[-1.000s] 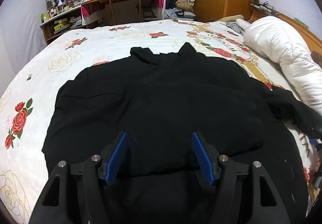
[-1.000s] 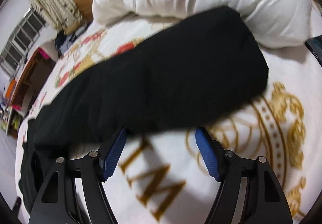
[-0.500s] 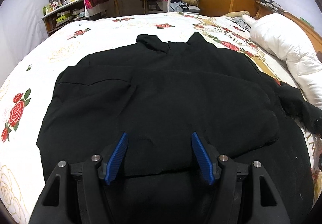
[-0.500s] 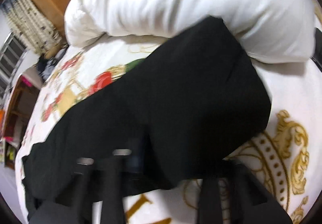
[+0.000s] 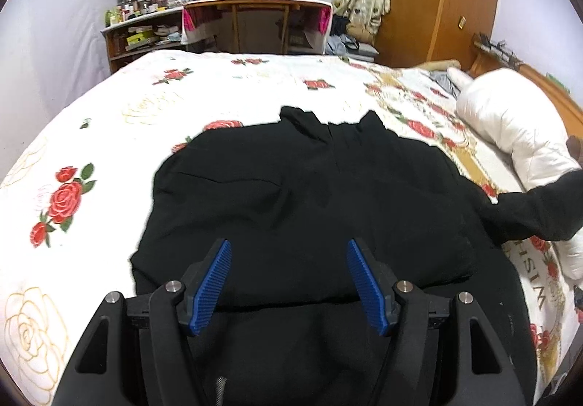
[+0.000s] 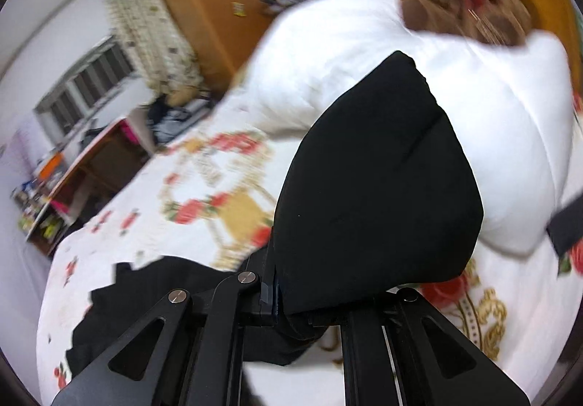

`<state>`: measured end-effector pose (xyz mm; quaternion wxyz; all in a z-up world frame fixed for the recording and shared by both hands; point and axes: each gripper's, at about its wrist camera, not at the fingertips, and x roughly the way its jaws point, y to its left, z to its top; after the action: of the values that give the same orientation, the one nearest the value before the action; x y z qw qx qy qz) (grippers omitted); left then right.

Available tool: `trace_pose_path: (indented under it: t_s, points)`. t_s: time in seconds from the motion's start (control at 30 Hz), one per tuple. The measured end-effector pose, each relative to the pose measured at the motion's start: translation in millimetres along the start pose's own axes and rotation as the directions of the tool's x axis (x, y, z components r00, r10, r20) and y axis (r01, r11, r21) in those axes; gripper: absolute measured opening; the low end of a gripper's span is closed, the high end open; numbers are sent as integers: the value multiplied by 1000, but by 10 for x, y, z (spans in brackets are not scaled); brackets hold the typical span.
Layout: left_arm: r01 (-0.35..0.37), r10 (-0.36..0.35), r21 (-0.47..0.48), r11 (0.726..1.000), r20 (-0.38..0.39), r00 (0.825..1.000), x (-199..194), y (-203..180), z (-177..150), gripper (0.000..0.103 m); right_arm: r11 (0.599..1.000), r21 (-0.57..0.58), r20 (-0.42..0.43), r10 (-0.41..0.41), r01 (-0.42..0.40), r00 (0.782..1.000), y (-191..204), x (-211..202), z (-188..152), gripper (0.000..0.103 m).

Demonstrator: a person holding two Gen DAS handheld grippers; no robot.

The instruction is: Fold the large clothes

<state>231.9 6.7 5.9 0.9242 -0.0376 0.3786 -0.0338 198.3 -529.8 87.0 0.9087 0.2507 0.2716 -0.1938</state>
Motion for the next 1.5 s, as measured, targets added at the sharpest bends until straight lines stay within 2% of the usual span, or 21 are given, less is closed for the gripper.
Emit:
trace_pose_path:
  t_s: [0.1, 0.27, 0.47, 0.63, 0.77, 0.9, 1.0, 1.03, 1.07, 1.1, 1.17, 1.2, 1.33, 1.43, 1.5]
  points:
    - [-8, 8, -14, 1000, 12, 1000, -134, 110, 9, 68, 994, -81, 21, 72, -70, 997, 455, -212, 79, 10]
    - [-14, 15, -54, 998, 21, 1000, -248, 312, 0, 68, 967, -180, -10, 182, -180, 983, 1177, -205, 36, 10]
    - [-23, 26, -98, 995, 20, 999, -276, 576, -90, 68, 902, -301, -129, 282, -308, 951, 2059, -49, -419, 10]
    - [-43, 44, -132, 990, 6, 999, -217, 826, -185, 68, 850, -364, -264, 298, -380, 918, 2571, 228, -1038, 10]
    - [-51, 49, -150, 987, -18, 999, -101, 1014, -267, 68, 815, -419, -348, 264, -401, 900, 2779, 430, -1549, 10]
    - [-51, 45, -167, 985, -40, 998, 8, 1111, -367, 67, 787, -449, -435, 221, -423, 873, 2955, 713, -2018, 12]
    - [-42, 35, -169, 985, -43, 998, 78, 1142, -385, 67, 775, -466, -475, 187, -426, 860, 3058, 856, -2254, 18]
    - [-39, 32, -168, 985, -42, 999, 91, 1138, -386, 67, 767, -472, -481, 189, -434, 856, 3079, 887, -2318, 23]
    - [-36, 29, -166, 985, -41, 999, 106, 1129, -379, 68, 758, -474, -487, 199, -448, 851, 3099, 901, -2351, 32]
    - [-30, 24, -164, 986, -40, 999, 125, 1124, -364, 68, 748, -479, -492, 206, -461, 846, 3125, 902, -2392, 37]
    - [-14, 8, -165, 986, -34, 999, 149, 1113, -339, 68, 729, -481, -504, 224, -487, 834, 3141, 878, -2407, 63]
    - [-6, 1, -166, 986, -32, 1000, 162, 1097, -318, 68, 719, -480, -512, 236, -503, 826, 3168, 864, -2436, 66]
    - [30, -33, -174, 984, -14, 999, 155, 1035, -219, 68, 688, -475, -532, 271, -548, 802, 3228, 738, -2477, 67]
    - [52, -53, -181, 982, 0, 999, 127, 982, -133, 69, 656, -458, -546, 326, -600, 772, 3263, 573, -2477, 69]
    - [65, -66, -188, 980, 2, 998, 116, 937, -77, 69, 629, -426, -556, 385, -650, 737, 3223, 443, -2413, 69]
